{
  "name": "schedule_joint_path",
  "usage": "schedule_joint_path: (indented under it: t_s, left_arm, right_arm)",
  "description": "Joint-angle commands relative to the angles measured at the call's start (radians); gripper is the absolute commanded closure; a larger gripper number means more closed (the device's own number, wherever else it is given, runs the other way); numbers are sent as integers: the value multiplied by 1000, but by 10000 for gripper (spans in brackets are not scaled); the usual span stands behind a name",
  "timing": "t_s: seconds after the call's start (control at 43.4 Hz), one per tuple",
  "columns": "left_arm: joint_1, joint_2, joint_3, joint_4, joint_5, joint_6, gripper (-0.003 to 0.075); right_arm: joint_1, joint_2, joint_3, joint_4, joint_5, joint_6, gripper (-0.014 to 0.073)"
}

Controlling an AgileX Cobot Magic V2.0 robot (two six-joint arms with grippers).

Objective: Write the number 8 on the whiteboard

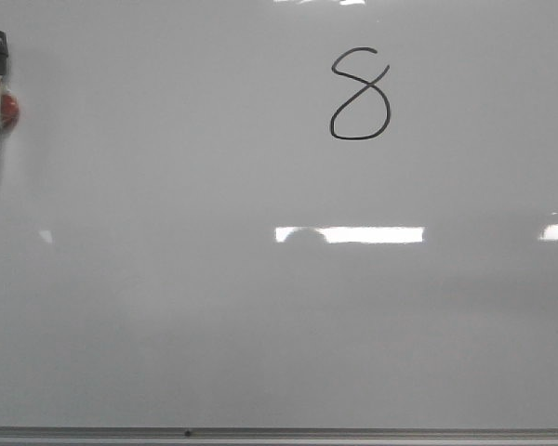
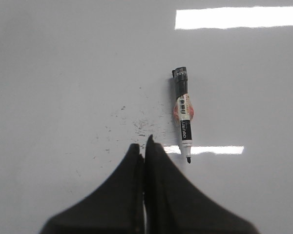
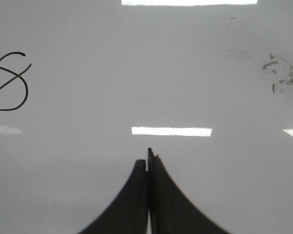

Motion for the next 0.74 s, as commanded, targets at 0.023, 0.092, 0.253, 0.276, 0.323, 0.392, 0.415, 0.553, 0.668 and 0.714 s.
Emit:
schedule_joint_path:
  t_s: [0.023,0.092,0.253,0.276,0.323,0.392,0.415,0.553,0.668,0.714]
  left_arm:
    - [-5,-13,13,-9,-84,1,741]
    - [-5,-13,13,-9,-84,1,741]
    - [-5,-13,13,-9,-84,1,741]
    - [-5,-13,13,-9,-84,1,741]
    - [-5,-13,13,-9,-84,1,741]
    - [-5,-13,13,-9,-84,1,741]
    - [-5,-13,13,-9,-84,1,741]
    - [-5,-13,13,-9,-84,1,741]
    - [-5,-13,13,-9,-84,1,741]
    - [-5,-13,13,-9,-84,1,741]
  right_arm:
    - [-6,-18,-2,-15,-108,26,701]
    - [-6,-18,-2,-15,-124,28,701]
    - [-6,-18,-2,-15,-133,28,701]
    - [-6,-18,-2,-15,-133,28,701]
    - [-6,-18,-2,-15,-133,28,701]
    - [-6,-18,-2,-15,-133,28,701]
    - [-6,-18,-2,-15,-133,28,701]
    - [-6,-18,-2,-15,-133,28,701]
    - [-6,-18,-2,-15,-133,28,701]
    - [-6,-18,-2,-15,-133,28,701]
